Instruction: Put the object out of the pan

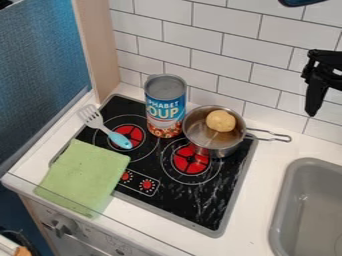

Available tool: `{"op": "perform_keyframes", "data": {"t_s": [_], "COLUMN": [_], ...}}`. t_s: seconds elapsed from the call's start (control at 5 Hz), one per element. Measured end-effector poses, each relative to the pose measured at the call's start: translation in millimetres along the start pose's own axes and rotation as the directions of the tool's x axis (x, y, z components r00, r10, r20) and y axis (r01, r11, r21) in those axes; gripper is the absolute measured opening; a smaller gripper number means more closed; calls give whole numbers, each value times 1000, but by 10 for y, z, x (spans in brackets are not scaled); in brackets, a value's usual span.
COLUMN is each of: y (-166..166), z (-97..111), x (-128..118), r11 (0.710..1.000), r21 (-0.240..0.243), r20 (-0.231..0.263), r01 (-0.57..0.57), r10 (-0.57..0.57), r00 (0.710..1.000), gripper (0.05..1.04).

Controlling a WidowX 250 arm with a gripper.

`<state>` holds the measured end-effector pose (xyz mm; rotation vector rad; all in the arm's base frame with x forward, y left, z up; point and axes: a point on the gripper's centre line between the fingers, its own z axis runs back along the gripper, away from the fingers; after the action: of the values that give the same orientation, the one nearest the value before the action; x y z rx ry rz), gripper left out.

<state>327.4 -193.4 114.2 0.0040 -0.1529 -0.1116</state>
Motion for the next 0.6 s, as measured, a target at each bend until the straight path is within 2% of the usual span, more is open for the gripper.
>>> {"op": "perform_keyframes", "data": {"t_s": [0.2, 0.4, 0.6], "y": [17, 214, 440], "z": [-168, -209, -424], "x": [-46, 21, 109], "r11": [1000, 964, 861], "r21": [24, 70, 117], "r20": [-43, -16, -37], "r01": [-20, -258, -495], "r10": [21, 260, 502], "r00": [999, 966, 864], "gripper": [1001, 1001, 1001]}}
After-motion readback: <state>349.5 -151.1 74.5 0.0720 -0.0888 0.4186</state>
